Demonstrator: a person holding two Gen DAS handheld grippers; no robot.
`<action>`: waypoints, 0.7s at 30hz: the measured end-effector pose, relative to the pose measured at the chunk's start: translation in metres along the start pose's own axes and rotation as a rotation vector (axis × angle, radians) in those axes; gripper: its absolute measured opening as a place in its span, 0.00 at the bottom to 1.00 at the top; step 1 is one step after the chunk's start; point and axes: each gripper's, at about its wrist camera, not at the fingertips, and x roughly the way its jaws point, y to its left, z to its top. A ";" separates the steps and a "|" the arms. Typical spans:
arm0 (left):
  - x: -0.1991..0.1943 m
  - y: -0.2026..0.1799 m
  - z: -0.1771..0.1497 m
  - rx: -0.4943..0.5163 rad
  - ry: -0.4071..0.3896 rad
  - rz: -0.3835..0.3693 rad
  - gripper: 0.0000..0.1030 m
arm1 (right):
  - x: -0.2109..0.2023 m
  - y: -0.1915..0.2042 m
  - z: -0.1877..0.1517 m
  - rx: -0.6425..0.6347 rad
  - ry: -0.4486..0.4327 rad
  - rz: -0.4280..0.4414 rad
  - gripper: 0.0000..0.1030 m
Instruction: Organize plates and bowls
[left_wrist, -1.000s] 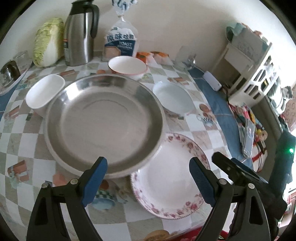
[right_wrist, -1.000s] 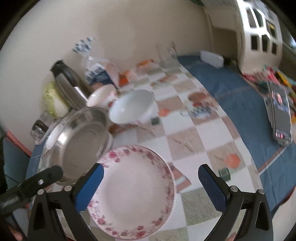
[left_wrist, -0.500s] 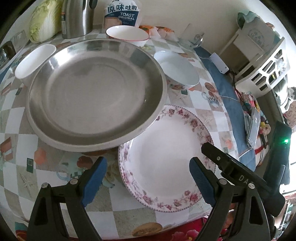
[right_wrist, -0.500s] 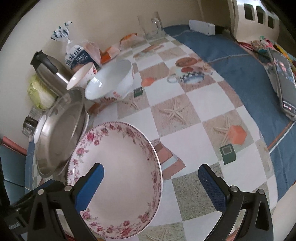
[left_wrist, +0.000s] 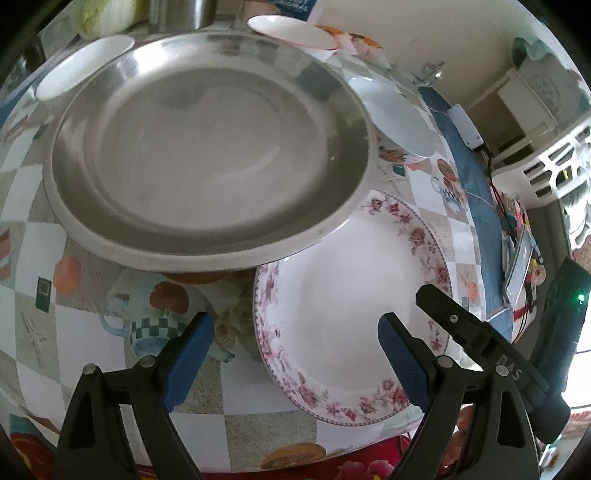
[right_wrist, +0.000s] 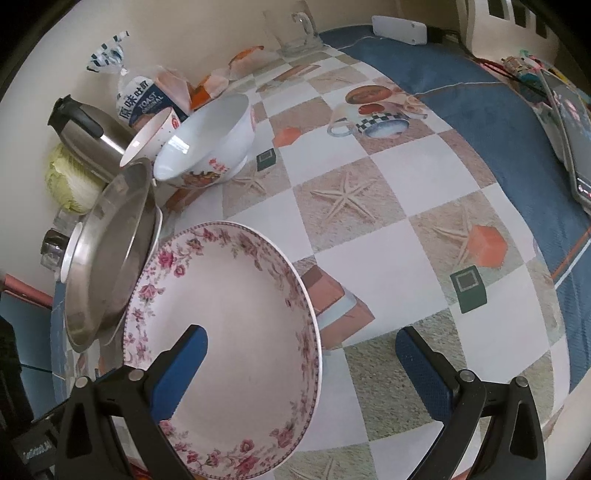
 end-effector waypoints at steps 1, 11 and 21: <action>0.002 0.002 0.000 -0.011 0.007 0.000 0.88 | 0.000 0.000 0.000 0.002 -0.002 0.005 0.99; 0.004 0.018 0.004 -0.073 0.007 0.004 0.88 | -0.001 0.000 0.003 0.011 -0.008 0.032 0.79; 0.005 0.022 0.003 -0.068 0.008 0.026 0.88 | -0.001 -0.008 0.005 0.054 -0.007 0.056 0.46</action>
